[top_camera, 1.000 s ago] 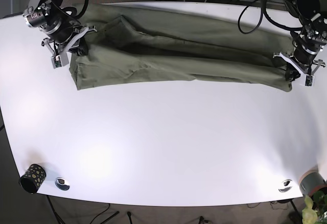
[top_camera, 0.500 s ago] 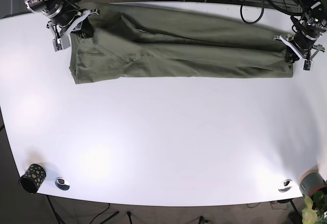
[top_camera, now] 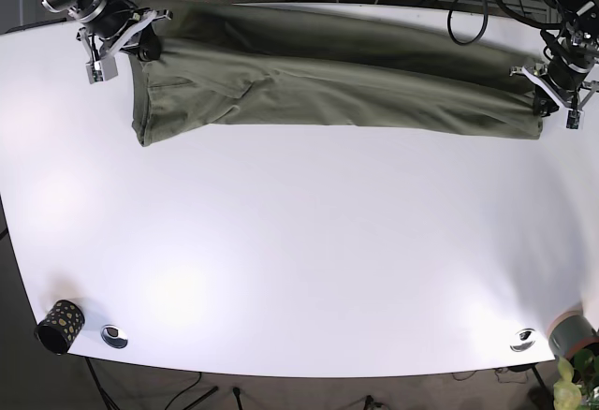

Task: Fold the T-shirt properly
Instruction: 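Reposition both grippers onto the ends of the folded green strip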

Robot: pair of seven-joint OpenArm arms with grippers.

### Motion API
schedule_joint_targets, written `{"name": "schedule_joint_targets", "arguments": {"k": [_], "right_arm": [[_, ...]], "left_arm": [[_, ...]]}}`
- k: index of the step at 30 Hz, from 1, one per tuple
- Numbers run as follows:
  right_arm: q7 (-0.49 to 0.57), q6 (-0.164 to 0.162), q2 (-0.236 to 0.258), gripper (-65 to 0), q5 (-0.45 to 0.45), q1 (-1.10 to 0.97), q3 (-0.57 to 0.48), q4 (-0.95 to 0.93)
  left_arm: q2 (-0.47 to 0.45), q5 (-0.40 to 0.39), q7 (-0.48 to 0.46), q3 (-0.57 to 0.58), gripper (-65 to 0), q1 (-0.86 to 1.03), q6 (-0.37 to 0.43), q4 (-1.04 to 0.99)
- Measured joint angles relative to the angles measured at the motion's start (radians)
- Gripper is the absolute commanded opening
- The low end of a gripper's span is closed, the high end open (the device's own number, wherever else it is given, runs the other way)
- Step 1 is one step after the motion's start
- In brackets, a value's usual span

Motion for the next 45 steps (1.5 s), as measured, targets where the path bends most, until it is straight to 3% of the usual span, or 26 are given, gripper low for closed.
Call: {"name": "schedule_joint_targets", "arguments": {"k": [3, 6, 12, 19, 24, 39, 45], "right_arm": [[-0.003, 0.000, -0.001, -30.1, -0.005, -0.011, 0.012, 0.000], [-0.004, 0.000, 0.000, -21.6, -0.001, -0.011, 0.033, 0.000], [-0.001, 0.001, 0.000, -21.4, -0.002, 0.015, 0.034, 0.000], [0.005, 0.001, 0.003, -21.4, 0.000, 0.123, -0.095, -0.019], [0.002, 0.000, 0.005, -21.4, -0.009, 0.223, -0.142, -0.141], [0.003, 0.000, 0.035, -21.4, -0.016, 0.459, -0.147, -0.423], [0.051, 0.008, 0.059, -21.4, -0.153, 0.500, -0.149, -0.499]], "left_arm": [[0.000, 0.001, 0.000, -0.003, -36.5, 0.002, 0.001, 0.000], [-0.001, 0.001, 0.042, -0.010, -26.5, 0.002, 0.001, 0.002], [0.010, 0.005, 0.085, -0.032, -26.0, -0.011, 0.001, 0.043], [0.080, 0.010, 0.078, 0.027, -25.8, -0.039, 0.005, 0.115], [0.096, 0.003, 0.080, 0.106, -25.8, -0.032, 0.000, 0.115], [0.055, -0.002, 0.060, 0.111, -25.8, -0.029, 0.001, -0.038], [0.042, -0.005, 0.056, 0.108, -25.8, -0.031, 0.001, -0.057]]}}
